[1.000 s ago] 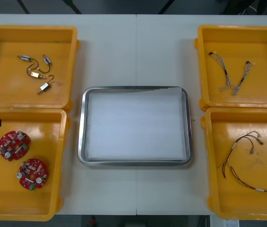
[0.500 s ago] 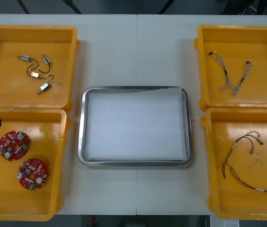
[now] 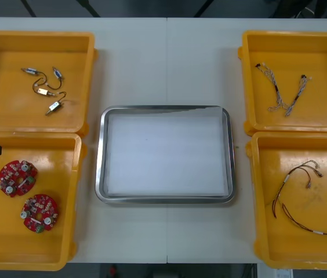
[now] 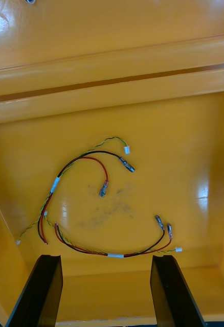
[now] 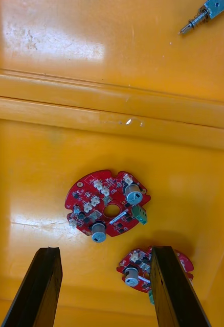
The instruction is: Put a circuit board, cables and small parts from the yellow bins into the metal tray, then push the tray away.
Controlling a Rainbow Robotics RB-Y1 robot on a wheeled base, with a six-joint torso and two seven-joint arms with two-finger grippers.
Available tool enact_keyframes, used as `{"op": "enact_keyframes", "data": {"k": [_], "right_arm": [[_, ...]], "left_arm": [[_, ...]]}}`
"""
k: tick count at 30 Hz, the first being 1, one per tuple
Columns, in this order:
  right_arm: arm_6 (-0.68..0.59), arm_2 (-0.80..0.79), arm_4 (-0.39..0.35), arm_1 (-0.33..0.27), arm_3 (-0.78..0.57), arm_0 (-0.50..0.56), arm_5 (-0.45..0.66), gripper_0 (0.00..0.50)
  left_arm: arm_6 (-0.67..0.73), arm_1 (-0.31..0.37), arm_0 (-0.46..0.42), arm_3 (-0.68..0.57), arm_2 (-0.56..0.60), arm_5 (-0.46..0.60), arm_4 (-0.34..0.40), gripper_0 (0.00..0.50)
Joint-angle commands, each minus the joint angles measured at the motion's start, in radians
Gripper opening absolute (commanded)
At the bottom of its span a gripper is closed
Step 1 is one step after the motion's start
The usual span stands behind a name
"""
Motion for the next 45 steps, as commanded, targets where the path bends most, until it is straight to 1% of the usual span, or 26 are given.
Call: {"op": "enact_keyframes", "data": {"k": [1,2,3,6,9,13,15,18,20,22,26,28,32,37,39,42,45], "right_arm": [[-0.066,0.022,-0.017,-0.032,-0.009,0.01,-0.003,0.5],[-0.086,0.022,-0.02,-0.032,-0.009,0.008,-0.003,0.5],[-0.118,0.026,-0.023,-0.032,-0.009,0.008,-0.003,0.5],[-0.192,0.036,-0.03,-0.031,-0.008,0.011,-0.003,0.5],[-0.295,0.036,-0.028,-0.031,-0.018,0.039,-0.02,0.5],[-0.413,0.036,0.006,-0.031,-0.057,0.096,-0.068,0.5],[-0.465,0.034,0.02,-0.029,-0.074,0.123,-0.088,0.5],[-0.58,0.036,0.033,-0.029,-0.106,0.179,-0.119,0.5],[-0.623,0.036,0.043,-0.029,-0.118,0.199,-0.131,0.5],[-0.693,0.036,0.058,-0.029,-0.141,0.237,-0.151,0.5],[-0.799,0.036,0.078,-0.029,-0.172,0.292,-0.186,0.5],[-0.887,0.034,0.098,-0.029,-0.195,0.332,-0.22,0.5],[-0.976,0.036,0.118,-0.029,-0.215,0.381,-0.257,0.5],[-1.095,0.036,0.113,-0.027,-0.222,0.447,-0.324,0.5],[-1.132,0.036,0.118,-0.023,-0.224,0.469,-0.346,0.5],[-1.19,0.036,0.132,-0.003,-0.224,0.495,-0.367,0.5],[-1.244,0.036,0.144,0.028,-0.224,0.504,-0.364,0.5]], "left_arm": [[-0.01,0.015,0.002,-0.015,0.033,-0.008,-0.009,0.5],[-0.01,0.015,0.002,-0.015,0.033,-0.008,-0.009,0.5],[-0.203,0.012,0.023,-0.012,0.012,0.02,-0.003,0.5],[-0.203,0.023,0.026,-0.01,0.013,0.026,0.005,0.5],[-0.203,0.028,0.026,0.004,0.03,0.063,0.035,0.5],[-0.205,0.021,0.031,0.025,0.033,0.066,0.054,0.5],[-0.206,0.012,0.045,0.037,0.033,0.052,0.052,0.5],[-0.208,0.011,0.088,0.053,0.033,0.0,0.04,0.5],[-0.205,0.009,0.1,0.057,0.033,-0.016,0.037,0.5],[-0.202,0.003,0.109,0.065,0.032,-0.025,0.037,0.5],[-0.197,-0.023,0.109,0.079,0.033,-0.025,0.034,0.5],[-0.193,-0.046,0.111,0.085,0.03,-0.025,0.019,0.5],[-0.185,-0.06,0.111,0.093,0.013,-0.033,-0.001,0.5],[-0.157,-0.066,0.112,0.106,-0.051,-0.112,-0.037,0.5],[-0.151,-0.066,0.111,0.119,-0.069,-0.14,-0.04,0.5],[-0.142,-0.066,0.112,0.139,-0.099,-0.178,-0.04,0.5],[-0.133,-0.066,0.111,0.16,-0.123,-0.207,-0.043,0.5]]}}
